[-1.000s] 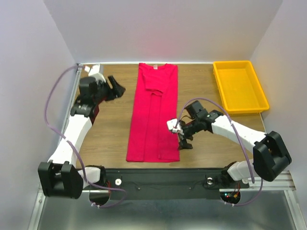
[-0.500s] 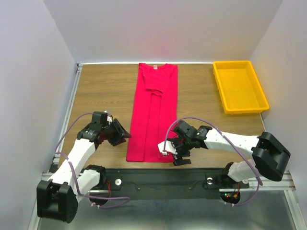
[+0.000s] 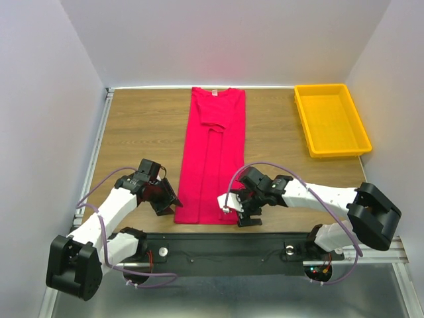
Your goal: Fold and stack the t-shirts
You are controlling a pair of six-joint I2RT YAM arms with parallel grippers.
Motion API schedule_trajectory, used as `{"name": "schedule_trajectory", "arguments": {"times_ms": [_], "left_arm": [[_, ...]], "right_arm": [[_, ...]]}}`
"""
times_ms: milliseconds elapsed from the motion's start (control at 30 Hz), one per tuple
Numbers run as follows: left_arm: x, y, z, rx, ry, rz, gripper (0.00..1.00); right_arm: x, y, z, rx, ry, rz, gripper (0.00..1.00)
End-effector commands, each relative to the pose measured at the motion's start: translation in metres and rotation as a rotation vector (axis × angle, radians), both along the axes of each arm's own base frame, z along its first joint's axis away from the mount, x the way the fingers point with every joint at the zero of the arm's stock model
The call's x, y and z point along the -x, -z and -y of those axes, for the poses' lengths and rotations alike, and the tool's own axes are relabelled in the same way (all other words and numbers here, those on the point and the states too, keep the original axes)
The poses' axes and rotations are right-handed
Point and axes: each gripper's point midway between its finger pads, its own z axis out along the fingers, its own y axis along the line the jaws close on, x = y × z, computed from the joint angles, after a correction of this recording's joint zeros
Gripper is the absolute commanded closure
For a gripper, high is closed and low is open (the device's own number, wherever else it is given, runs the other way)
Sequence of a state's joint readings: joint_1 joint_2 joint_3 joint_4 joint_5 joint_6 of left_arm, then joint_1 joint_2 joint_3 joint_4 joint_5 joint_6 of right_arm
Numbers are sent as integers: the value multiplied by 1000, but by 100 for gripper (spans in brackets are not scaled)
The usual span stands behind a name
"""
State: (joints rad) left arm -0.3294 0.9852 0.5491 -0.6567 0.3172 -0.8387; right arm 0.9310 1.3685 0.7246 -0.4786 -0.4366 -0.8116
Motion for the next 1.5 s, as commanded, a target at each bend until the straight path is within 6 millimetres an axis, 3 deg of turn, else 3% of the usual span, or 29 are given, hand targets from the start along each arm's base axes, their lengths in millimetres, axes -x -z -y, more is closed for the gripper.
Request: {"name": "schedule_trajectory", "arguments": {"times_ms": [0,267,733,1467], "left_arm": [[12,4,-2,-15,-2,-53,46],[22,1,-1,-12,-25,-109,45],[44,21,6,-26,-102,-259,51],[33,49,-6,-152,-189,-267,51]], "right_arm": [[-2,-6,-7,-40,4,26,12],[-2,-2,-7,-33,9,16,16],[-6,-4,-9,-44,22,32,17],[-6,-2,-11,-47,18,28,18]]}}
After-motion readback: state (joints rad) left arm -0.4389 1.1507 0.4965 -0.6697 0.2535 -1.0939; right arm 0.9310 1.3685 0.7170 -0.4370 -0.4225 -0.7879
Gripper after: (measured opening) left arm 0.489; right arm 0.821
